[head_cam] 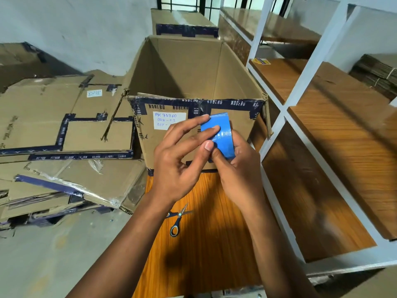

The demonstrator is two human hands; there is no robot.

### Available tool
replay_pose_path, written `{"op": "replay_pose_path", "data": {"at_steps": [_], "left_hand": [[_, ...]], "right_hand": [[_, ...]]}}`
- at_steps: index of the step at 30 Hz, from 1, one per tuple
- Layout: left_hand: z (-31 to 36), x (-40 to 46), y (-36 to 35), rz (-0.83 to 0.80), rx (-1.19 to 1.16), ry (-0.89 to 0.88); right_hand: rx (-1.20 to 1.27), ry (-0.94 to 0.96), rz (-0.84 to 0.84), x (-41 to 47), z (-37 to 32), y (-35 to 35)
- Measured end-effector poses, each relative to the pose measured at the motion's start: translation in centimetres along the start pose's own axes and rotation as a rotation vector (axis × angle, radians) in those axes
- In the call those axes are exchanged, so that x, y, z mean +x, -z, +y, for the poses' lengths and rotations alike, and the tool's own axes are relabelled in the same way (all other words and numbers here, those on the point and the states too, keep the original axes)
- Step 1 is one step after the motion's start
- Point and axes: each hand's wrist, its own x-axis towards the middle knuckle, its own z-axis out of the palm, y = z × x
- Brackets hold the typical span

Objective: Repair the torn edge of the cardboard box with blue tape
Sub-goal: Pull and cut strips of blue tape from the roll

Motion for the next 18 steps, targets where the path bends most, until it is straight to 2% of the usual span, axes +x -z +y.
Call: {"op": "replay_pose_path", "data": {"at_steps": [7, 18], "left_hand": [[1.1, 0.5, 0.8, 0.041, 0.048, -0.082], [2.5, 1.6, 1.7, 0.068, 0.121, -0.06]], "right_hand": [[0.024, 0.015, 0.023, -0.3, -1.3, 0.5], [-0.029, 0.052, 0.048, -0.7, -2.0, 0.5]]}}
